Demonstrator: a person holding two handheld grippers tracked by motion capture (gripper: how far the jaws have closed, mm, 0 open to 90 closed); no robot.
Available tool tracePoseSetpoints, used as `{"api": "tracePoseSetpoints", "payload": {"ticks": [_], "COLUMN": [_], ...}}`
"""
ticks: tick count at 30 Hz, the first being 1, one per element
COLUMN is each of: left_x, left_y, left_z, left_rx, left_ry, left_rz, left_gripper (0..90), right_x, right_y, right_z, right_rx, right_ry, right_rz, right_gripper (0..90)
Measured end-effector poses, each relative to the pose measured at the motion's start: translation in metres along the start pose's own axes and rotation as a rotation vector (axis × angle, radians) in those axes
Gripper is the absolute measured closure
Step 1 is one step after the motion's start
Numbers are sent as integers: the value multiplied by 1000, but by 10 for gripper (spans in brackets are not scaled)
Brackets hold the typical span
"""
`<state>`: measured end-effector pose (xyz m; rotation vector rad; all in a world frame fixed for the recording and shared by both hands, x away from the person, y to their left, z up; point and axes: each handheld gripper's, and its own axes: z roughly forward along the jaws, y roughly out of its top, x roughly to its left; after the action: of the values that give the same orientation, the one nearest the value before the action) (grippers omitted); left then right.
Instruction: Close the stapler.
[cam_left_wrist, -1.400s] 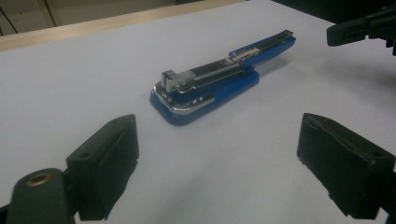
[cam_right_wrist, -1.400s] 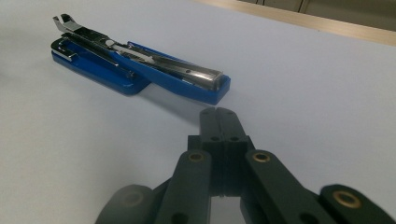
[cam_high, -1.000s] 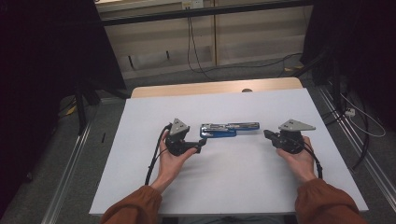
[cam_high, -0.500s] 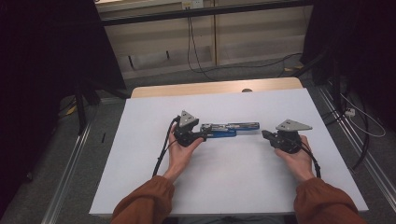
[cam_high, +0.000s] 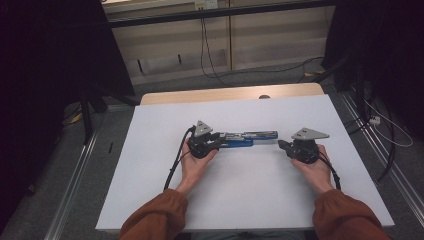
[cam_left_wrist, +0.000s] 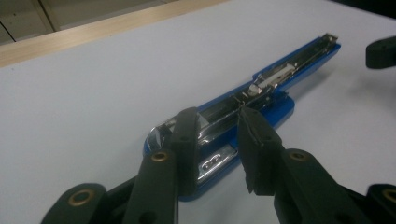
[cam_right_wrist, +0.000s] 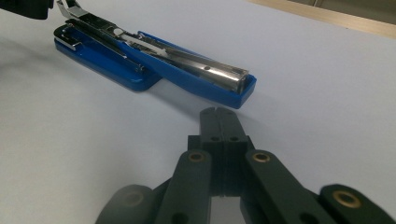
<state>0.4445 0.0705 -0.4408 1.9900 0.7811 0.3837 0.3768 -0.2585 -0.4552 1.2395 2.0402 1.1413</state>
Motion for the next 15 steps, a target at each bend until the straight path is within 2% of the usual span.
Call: {"api": "tracePoseSetpoints", "payload": {"ticks": [2, 9, 15], "left_x": [1, 3, 2], "left_y": [-1, -3, -4], "left_z": [2, 5, 8], "left_rx": [13, 19, 28], "left_ry": [-17, -33, -26], "left_rz": [2, 11, 18], "left_gripper": [734, 893, 900], "right_x": [0, -3, -3], "right_y": [1, 3, 3], "right_z": [2, 7, 11], "right_rx": [4, 25, 45], "right_ry": [-3, -4, -8], "right_rz": [2, 8, -1], "right_gripper": [900, 900, 900]}}
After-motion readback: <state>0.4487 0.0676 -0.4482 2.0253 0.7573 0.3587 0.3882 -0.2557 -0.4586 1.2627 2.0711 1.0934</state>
